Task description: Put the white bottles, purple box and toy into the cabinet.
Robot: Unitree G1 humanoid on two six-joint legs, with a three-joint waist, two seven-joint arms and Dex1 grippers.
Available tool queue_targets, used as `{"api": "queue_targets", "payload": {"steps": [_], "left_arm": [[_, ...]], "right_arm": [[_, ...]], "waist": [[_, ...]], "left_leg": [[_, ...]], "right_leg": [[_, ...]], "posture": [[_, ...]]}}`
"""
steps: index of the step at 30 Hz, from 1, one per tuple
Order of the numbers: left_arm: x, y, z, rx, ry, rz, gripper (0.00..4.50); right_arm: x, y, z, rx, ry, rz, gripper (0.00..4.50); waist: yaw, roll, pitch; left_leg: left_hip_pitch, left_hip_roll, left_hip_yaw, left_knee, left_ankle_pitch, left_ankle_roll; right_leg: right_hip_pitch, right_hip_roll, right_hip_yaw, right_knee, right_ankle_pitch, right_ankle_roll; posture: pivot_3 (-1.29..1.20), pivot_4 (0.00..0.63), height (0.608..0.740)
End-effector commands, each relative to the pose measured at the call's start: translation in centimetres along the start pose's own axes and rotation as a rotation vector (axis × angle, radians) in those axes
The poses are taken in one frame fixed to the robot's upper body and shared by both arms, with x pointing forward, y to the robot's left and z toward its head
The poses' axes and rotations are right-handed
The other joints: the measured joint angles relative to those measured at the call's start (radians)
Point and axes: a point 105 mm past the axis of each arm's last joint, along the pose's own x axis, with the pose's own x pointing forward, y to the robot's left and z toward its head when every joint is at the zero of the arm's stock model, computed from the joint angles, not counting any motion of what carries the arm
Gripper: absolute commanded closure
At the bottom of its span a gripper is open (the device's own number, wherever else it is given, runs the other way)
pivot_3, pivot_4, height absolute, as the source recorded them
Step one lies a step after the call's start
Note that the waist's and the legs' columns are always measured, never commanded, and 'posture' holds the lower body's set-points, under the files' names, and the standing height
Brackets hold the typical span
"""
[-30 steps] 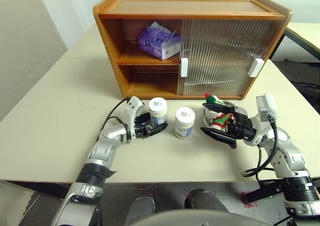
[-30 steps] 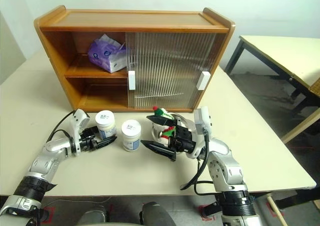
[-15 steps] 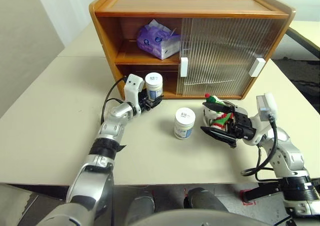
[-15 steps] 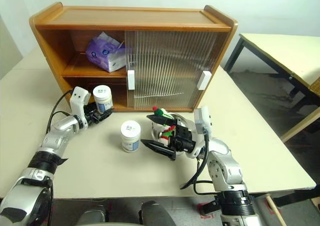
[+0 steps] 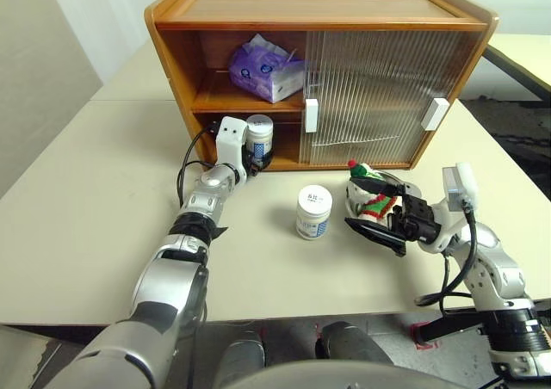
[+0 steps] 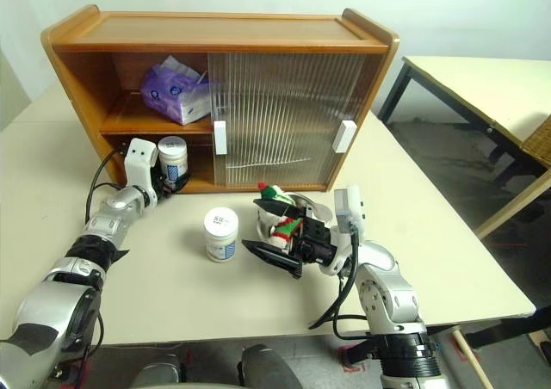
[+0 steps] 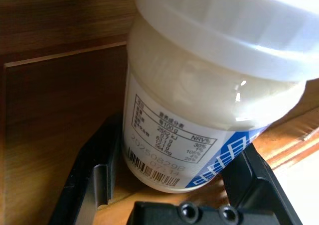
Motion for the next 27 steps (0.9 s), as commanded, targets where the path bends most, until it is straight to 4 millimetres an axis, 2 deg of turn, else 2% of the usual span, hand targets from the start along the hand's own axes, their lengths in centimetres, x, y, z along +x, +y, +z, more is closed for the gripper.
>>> {"api": "queue_targets", "payload": {"steps": [1, 11, 20, 24, 27], "left_arm": [[0.5, 0.1, 0.7, -0.024, -0.013, 0.019, 1.33], [1.4, -0.5, 1.0, -0.061, 0.002, 0.023, 1.33], [1.3, 0.3, 0.4, -0.058, 0.026, 0.057, 1.33], [1.0, 0.5, 0.1, -0.058, 0.03, 0.057, 0.01], [0.8, 0.9, -0.2, -0.058, 0.031, 0.06, 0.01]], "right_arm": [[-0.3, -0.1, 0.6, -0.021, -0.009, -0.009, 0.0], [-0.4, -0.4, 1.0, -0.037, -0.009, -0.016, 0.0], [-0.5, -0.4, 1.1, -0.038, -0.002, -0.019, 0.0], [-0.4, -0.3, 1.0, -0.036, -0.002, -0.016, 0.0], [-0.4, -0.2, 0.9, -0.032, -0.002, -0.014, 0.0]], "waist": [[-0.004, -0.001, 0.0], [-0.026, -0.002, 0.001], [-0.036, -0.002, 0.001], [-0.041, -0.002, 0.002], [-0.043, -0.003, 0.002]], "left_leg": [[0.0, 0.0, 0.0, 0.0, 0.0, 0.0], [0.0, -0.002, 0.0, 0.001, 0.001, 0.0], [0.0, -0.002, 0.0, 0.001, 0.002, 0.001], [0.0, -0.003, 0.0, 0.002, 0.003, 0.001], [0.0, -0.003, 0.0, 0.002, 0.004, 0.002]], "right_leg": [[0.0, 0.0, 0.0, 0.0, 0.0, 0.0], [0.001, 0.0, 0.0, -0.001, 0.0, 0.001], [0.002, 0.0, 0.0, -0.001, -0.001, 0.0], [0.002, 0.0, 0.0, -0.001, -0.003, -0.005], [0.002, 0.0, 0.0, -0.001, -0.003, -0.004]], "posture": [[-0.26, 0.0, 0.74], [-0.26, 0.0, 0.74], [-0.27, 0.0, 0.74], [-0.26, 0.0, 0.74], [-0.26, 0.0, 0.74]]}}
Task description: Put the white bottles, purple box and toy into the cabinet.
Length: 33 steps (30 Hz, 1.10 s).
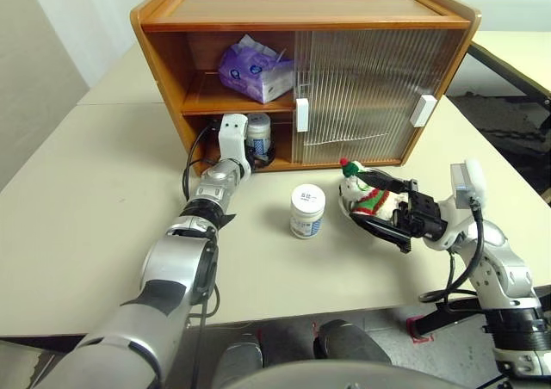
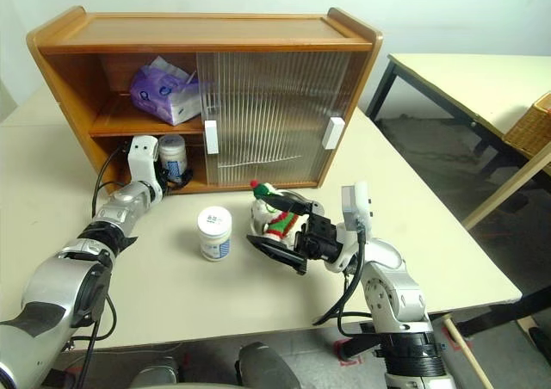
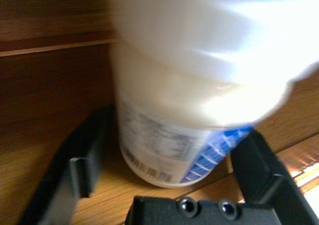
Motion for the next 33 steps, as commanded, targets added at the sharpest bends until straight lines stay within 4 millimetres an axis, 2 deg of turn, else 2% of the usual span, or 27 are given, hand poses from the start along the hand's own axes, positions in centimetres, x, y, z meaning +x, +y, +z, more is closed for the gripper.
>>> {"api": "queue_targets", "payload": {"steps": [1, 12, 18, 31, 33], "left_arm": [[-0.4, 0.7, -0.2, 0.011, -0.007, 0.009, 0.01], [-1.7, 1.7, -0.9, 0.009, -0.035, 0.026, 0.01], [-3.7, 3.2, -1.2, 0.032, -0.05, 0.06, 0.01], [-4.7, 4.6, -0.2, 0.07, -0.059, 0.105, 0.01], [-4.6, 4.6, 0.0, 0.065, -0.073, 0.11, 0.4]], "right_arm": [[0.1, 0.1, 0.1, 0.0, -0.003, 0.007, 0.0], [0.3, 0.0, 0.1, 0.004, -0.003, 0.021, 0.0], [0.1, -0.1, 0.0, 0.005, 0.004, 0.027, 0.0], [0.3, 0.2, -0.5, 0.02, 0.011, 0.037, 0.0], [0.3, 0.2, -0.6, 0.02, 0.014, 0.038, 0.0]], "waist": [[-0.001, 0.0, 0.0], [-0.002, 0.0, 0.0], [-0.004, -0.001, 0.0], [0.005, -0.002, 0.001], [0.006, -0.002, 0.001]], "left_leg": [[0.0, 0.0, 0.0, 0.0, 0.0, 0.0], [0.001, 0.0, 0.0, 0.0, 0.0, 0.0], [0.001, 0.0, 0.001, 0.0, 0.001, 0.0], [0.002, 0.0, 0.0, -0.001, 0.001, 0.0], [0.002, 0.0, 0.0, -0.001, 0.001, 0.0]], "right_leg": [[0.0, 0.0, 0.0, 0.0, 0.0, 0.0], [0.001, 0.0, 0.0, 0.0, 0.0, 0.0], [0.001, 0.0, 0.0, 0.0, 0.0, -0.002], [0.0, 0.0, 0.0, 0.001, 0.001, -0.005], [0.0, 0.0, 0.0, 0.001, 0.001, -0.005]], "posture": [[-0.25, 0.0, 0.74], [-0.24, 0.0, 0.74], [-0.23, 0.0, 0.74], [-0.22, 0.0, 0.74], [-0.22, 0.0, 0.74]]}}
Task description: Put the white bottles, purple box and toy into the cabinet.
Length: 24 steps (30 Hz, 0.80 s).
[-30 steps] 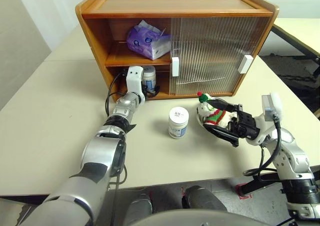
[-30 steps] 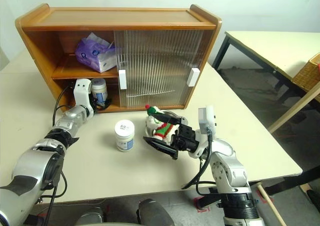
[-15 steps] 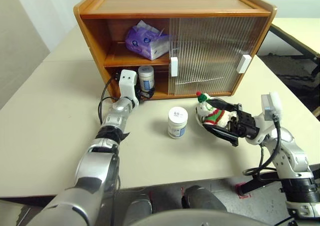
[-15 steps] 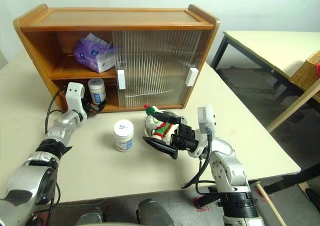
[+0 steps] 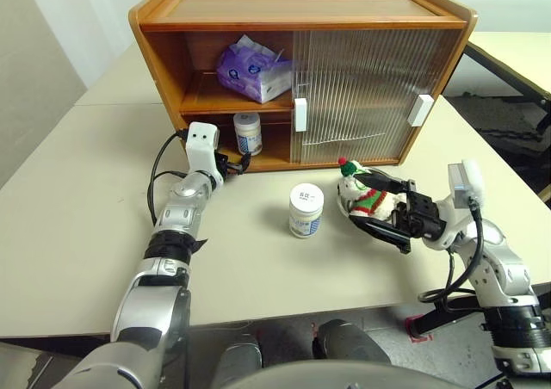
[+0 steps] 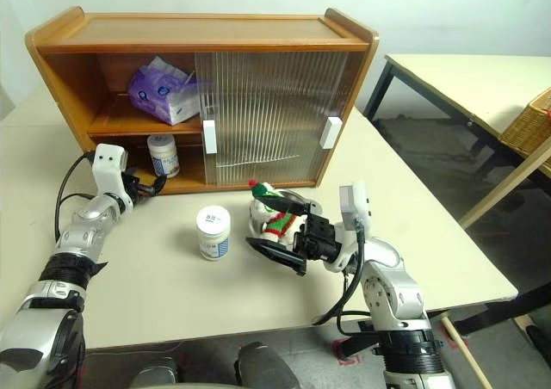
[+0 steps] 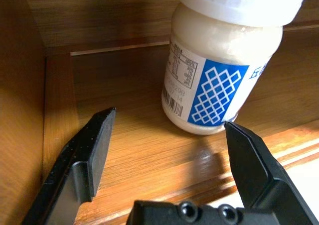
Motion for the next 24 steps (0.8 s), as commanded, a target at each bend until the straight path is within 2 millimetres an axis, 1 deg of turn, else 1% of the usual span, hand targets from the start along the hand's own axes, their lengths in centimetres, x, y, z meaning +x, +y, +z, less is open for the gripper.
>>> {"api": "queue_targets", "payload": {"steps": [1, 4, 10, 12, 13, 20, 24], "left_arm": [[0.0, 0.5, 0.7, 0.008, -0.018, 0.021, 0.59], [0.0, 0.6, 0.8, -0.006, -0.024, 0.03, 1.59], [0.3, 0.8, 1.4, 0.006, -0.043, 0.052, 3.78], [0.3, 1.0, 1.7, 0.022, -0.051, 0.065, 4.36], [0.4, 1.1, 1.8, 0.022, -0.057, 0.076, 4.47], [0.6, 1.3, 2.7, 0.075, -0.077, 0.107, 4.47], [0.7, 1.2, 2.6, 0.103, -0.07, 0.119, 4.47]], "right_arm": [[0.2, 0.1, -0.3, 0.006, 0.01, 0.009, 0.0], [0.2, 0.1, -0.4, 0.005, 0.01, 0.007, 0.0], [0.2, -0.1, -0.4, 0.0, 0.013, 0.006, 0.0], [0.3, -0.1, -0.4, -0.002, 0.014, 0.007, 0.0], [0.3, -0.1, -0.4, -0.002, 0.014, 0.008, 0.0], [0.4, -0.1, -0.5, -0.001, 0.017, 0.009, 0.0], [0.3, 0.0, -0.7, 0.002, 0.022, 0.01, 0.0]], "waist": [[0.0, 0.0, 0.0], [0.0, -0.001, 0.0], [0.0, -0.002, 0.001], [-0.002, -0.003, 0.002], [-0.004, -0.003, 0.002], [-0.006, -0.004, 0.002], [-0.006, -0.004, 0.002]], "left_leg": [[0.0, 0.0, 0.0, 0.0, 0.0, 0.0], [0.0, 0.0, 0.0, 0.0, 0.0, 0.0], [0.0, 0.0, 0.0, 0.0, 0.0, 0.0], [0.0, 0.0, 0.0, 0.0, 0.0, 0.0], [0.0, 0.0, 0.0, 0.0, 0.0, 0.0], [0.001, 0.0, 0.0, 0.0, 0.001, 0.0], [0.0, 0.0, 0.0, 0.0, 0.001, 0.0]], "right_leg": [[0.0, 0.0, 0.0, 0.0, 0.0, 0.0], [0.0, 0.0, 0.0, 0.0, 0.0, 0.0], [0.0, 0.0, 0.0, 0.0, 0.0, 0.0], [0.0, 0.0, 0.0, 0.0, 0.0, 0.0], [0.0, 0.0, 0.0, 0.0, 0.001, -0.001], [0.0, 0.0, 0.0, 0.001, 0.001, -0.001], [0.0, 0.0, 0.0, 0.0, 0.001, 0.0]], "posture": [[-0.22, 0.0, 0.74], [-0.22, 0.0, 0.74], [-0.22, 0.0, 0.74], [-0.22, 0.0, 0.74], [-0.22, 0.0, 0.74], [-0.21, 0.0, 0.74], [-0.22, 0.0, 0.74]]}}
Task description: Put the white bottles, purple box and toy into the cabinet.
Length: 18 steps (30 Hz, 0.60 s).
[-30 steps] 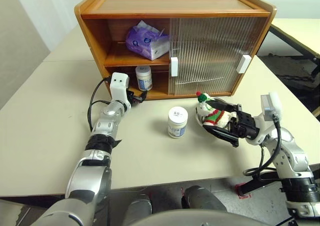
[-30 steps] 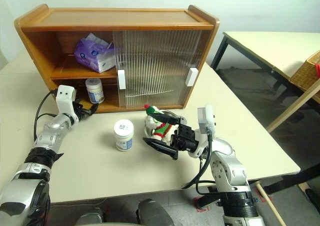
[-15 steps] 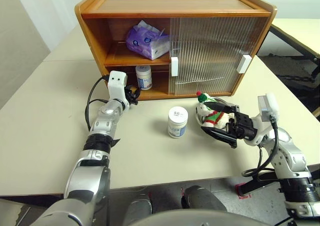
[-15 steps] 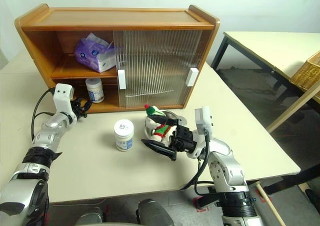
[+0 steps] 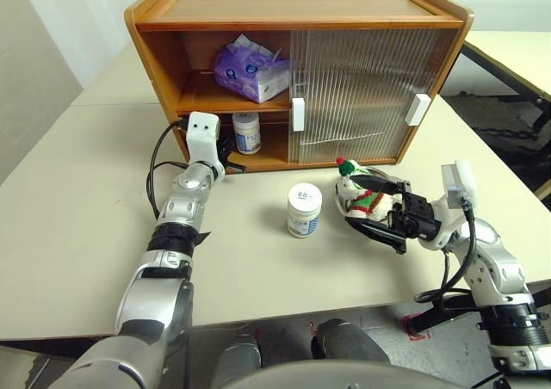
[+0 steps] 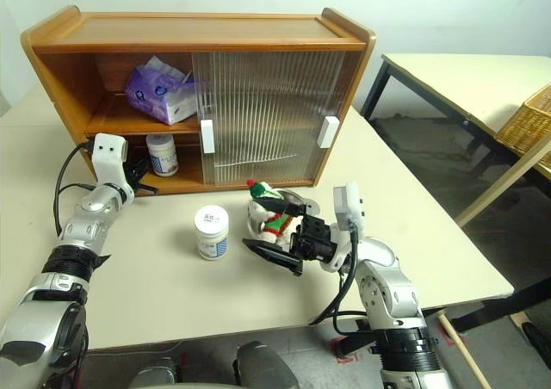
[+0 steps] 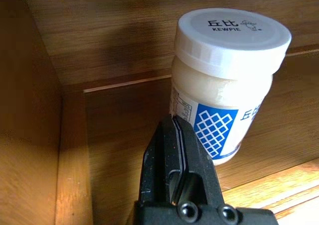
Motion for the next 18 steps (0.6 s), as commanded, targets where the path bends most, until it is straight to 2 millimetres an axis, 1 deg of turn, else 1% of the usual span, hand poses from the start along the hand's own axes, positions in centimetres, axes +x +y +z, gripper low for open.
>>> {"api": "queue_targets", "payload": {"steps": [1, 10, 18], "left_arm": [[0.1, 0.9, 0.2, 0.04, 0.004, 0.038, 4.47], [0.7, 0.7, -0.2, 0.053, 0.031, 0.041, 4.47], [2.0, -0.2, -0.1, 0.06, 0.053, 0.012, 4.47]], "right_arm": [[0.0, 0.0, -0.3, 0.0, 0.011, 0.004, 0.0], [0.1, 0.1, -0.3, 0.002, 0.007, 0.0, 0.0], [-0.3, 0.2, -0.1, -0.007, 0.011, -0.017, 0.0]], "waist": [[0.0, 0.0, 0.0], [0.0, 0.0, 0.0], [-0.003, -0.001, 0.001]], "left_leg": [[0.0, 0.0, 0.0, 0.0, 0.0, 0.0], [0.0, 0.0, 0.0, 0.0, 0.0, 0.0], [0.001, 0.0, -0.001, 0.0, 0.003, 0.002]], "right_leg": [[0.0, 0.0, 0.0, 0.0, 0.0, 0.0], [0.0, 0.0, 0.0, 0.0, 0.0, 0.0], [0.001, 0.0, 0.0, 0.0, 0.003, 0.0]], "posture": [[-0.22, 0.0, 0.74], [-0.23, 0.0, 0.74], [-0.26, 0.0, 0.74]]}}
